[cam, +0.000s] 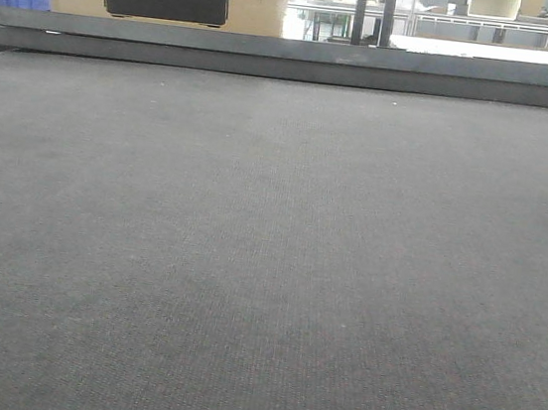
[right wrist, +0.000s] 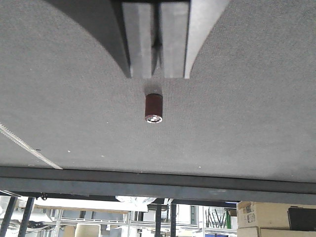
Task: Place cylindrical capacitor in blue bin on shelf
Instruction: 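Reach left gripper to orange cylinder and right gripper to capacitor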
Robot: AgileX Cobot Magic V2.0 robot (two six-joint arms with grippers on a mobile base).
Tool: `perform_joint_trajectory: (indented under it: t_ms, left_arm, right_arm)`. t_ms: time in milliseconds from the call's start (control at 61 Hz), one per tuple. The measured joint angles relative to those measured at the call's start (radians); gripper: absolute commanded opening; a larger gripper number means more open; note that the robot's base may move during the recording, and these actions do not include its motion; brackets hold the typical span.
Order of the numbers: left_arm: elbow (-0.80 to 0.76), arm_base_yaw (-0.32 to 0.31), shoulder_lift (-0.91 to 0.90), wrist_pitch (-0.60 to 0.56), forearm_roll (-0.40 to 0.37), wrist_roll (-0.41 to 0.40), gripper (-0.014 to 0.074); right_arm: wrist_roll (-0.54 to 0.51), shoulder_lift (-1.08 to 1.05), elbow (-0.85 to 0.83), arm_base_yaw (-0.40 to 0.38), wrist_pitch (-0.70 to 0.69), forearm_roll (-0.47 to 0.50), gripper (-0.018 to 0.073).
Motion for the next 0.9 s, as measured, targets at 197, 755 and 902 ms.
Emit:
perform_joint_trajectory:
  t_ms: [197, 755, 902]
  left_arm:
    - [0.0, 0.0, 0.0, -0.074, 0.0, 0.0, -0.0111]
    - [-0.475, 0.0, 0.146, 0.209, 0.035, 0.0, 0.0034]
    - [-0.599, 0.0, 0.285, 0.3, 0.041, 0.0, 0.0328]
  right_arm:
    - [0.0, 0.0, 0.0, 0.0, -0.014, 0.0, -0.0143]
    - [0.0, 0.06, -0.469, 0.0, 0.031, 0.0, 0.0289]
    - [0.0, 0.201, -0.591, 0.0, 0.065, 0.0, 0.0543]
